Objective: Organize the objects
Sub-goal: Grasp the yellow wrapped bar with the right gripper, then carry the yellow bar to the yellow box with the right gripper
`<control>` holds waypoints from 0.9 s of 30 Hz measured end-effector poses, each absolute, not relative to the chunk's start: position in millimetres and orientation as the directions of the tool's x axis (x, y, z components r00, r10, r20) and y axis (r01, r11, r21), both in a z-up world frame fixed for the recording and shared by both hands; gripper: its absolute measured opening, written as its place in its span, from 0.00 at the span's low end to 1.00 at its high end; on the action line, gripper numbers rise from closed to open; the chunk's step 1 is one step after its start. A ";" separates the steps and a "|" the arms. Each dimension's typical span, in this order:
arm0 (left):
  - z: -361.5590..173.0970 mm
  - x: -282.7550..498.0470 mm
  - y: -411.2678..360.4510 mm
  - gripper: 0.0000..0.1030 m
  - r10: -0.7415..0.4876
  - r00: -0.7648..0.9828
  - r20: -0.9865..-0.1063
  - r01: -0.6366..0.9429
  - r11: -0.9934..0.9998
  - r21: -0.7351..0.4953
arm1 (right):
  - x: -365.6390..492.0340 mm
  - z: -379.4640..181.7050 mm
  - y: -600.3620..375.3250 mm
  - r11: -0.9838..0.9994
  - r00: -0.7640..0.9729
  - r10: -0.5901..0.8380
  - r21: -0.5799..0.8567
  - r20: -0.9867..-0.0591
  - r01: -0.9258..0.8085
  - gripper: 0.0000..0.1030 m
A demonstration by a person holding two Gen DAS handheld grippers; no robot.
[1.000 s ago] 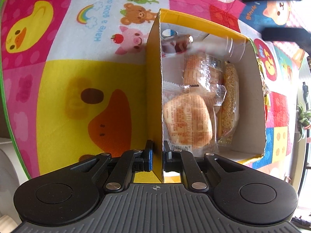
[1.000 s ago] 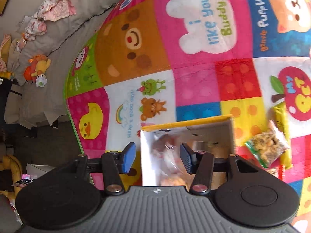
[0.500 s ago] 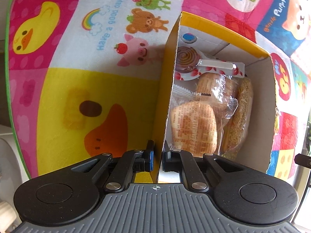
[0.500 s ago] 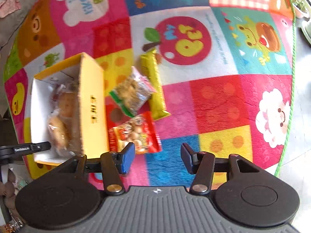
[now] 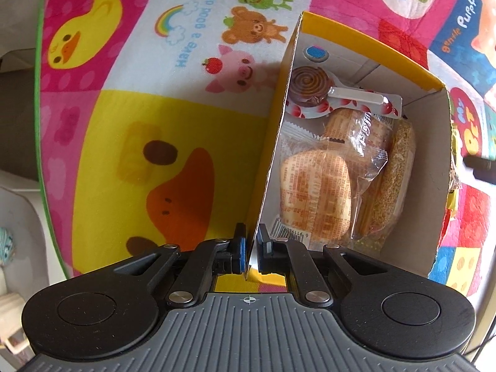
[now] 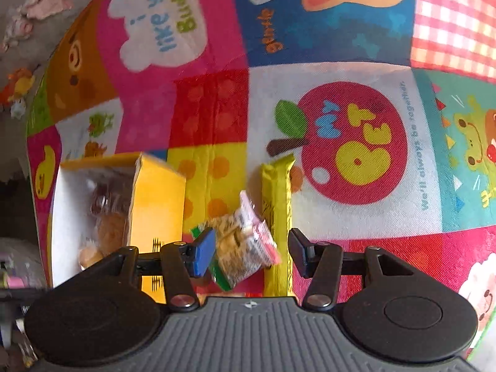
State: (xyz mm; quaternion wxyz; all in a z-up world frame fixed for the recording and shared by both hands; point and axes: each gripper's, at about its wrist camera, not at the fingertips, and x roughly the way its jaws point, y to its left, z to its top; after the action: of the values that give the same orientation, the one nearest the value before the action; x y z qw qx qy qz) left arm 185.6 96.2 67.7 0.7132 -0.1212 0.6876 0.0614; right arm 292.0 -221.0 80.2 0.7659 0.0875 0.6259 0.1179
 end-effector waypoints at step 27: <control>60.5 187.3 86.5 0.08 -0.062 0.039 -0.997 -0.185 0.980 -0.068 | 247.0 34.4 -257.6 0.991 0.127 0.131 0.126 -0.983 -0.044 0.27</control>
State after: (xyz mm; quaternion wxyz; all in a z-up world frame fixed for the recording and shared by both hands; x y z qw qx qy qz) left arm 187.3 86.5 60.5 0.7153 -0.0892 0.6918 0.0428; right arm 247.0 -257.6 34.4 0.7501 0.0328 0.6580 0.0584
